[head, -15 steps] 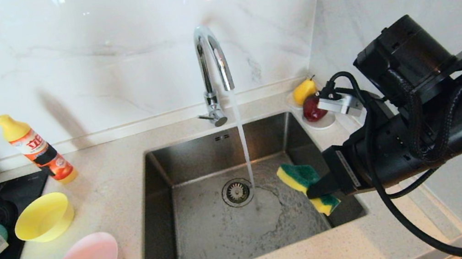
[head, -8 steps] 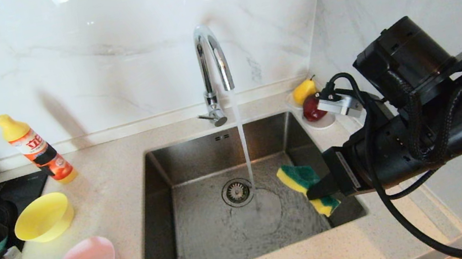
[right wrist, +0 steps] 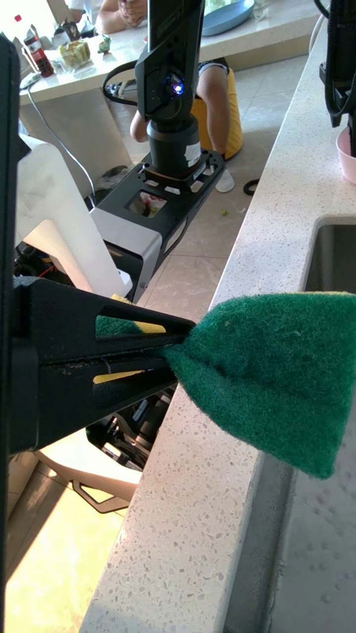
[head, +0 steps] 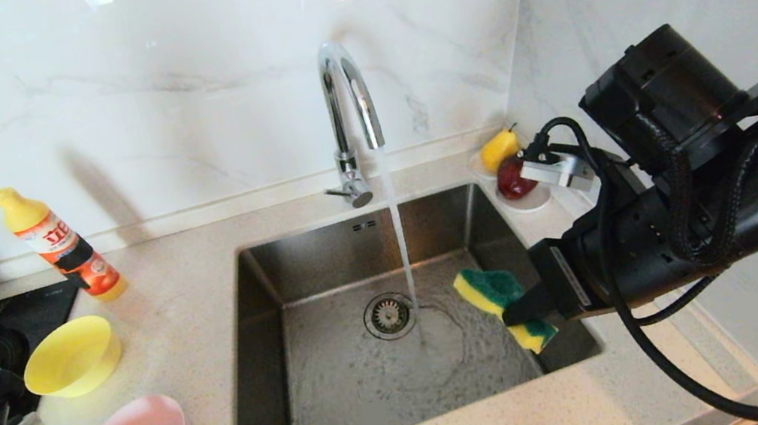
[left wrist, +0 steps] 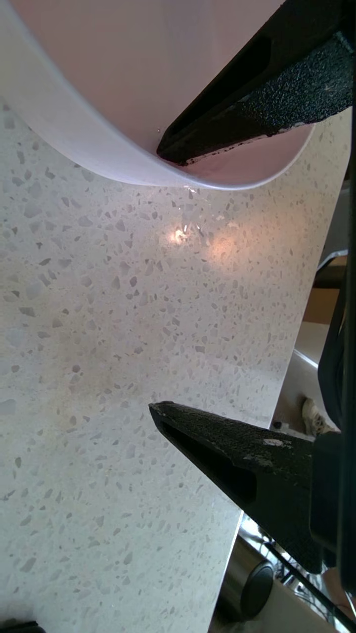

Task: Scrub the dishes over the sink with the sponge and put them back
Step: Wash the bowl

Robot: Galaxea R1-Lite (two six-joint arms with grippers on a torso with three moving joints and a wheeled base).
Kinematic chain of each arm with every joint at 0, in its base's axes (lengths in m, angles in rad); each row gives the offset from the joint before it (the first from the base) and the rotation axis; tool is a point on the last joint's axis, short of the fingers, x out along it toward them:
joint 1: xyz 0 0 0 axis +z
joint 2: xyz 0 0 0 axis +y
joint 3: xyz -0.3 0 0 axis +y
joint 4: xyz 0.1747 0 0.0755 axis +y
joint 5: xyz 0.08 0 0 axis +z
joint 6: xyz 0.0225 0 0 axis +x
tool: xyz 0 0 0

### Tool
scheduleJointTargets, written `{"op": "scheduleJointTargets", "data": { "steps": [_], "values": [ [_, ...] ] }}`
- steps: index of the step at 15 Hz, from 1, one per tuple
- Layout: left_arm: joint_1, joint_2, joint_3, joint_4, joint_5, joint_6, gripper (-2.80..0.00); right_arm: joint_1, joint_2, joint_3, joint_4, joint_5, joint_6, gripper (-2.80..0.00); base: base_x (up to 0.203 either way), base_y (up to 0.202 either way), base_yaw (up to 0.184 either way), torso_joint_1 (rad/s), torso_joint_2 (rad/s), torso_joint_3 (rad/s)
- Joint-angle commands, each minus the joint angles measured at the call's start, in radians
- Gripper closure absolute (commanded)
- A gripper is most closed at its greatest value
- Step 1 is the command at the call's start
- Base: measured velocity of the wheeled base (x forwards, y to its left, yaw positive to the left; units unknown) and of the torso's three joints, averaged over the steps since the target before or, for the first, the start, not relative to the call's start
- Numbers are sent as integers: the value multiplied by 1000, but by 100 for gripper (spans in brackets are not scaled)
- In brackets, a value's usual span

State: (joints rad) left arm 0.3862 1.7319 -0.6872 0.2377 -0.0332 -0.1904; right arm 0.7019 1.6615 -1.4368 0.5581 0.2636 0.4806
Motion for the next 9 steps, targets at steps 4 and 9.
{"op": "scheduleJointTargets", "data": {
  "steps": [4, 9],
  "values": [
    [0, 35, 0, -1, -1, -5, 0, 1, 1, 1, 3, 2, 3, 0, 0, 0, 0, 0, 0, 0],
    [1, 35, 0, -29, 3, -6, 0, 1, 3, -2, 3, 2, 4, 0, 0, 0, 0, 0, 0, 0]
  ]
}}
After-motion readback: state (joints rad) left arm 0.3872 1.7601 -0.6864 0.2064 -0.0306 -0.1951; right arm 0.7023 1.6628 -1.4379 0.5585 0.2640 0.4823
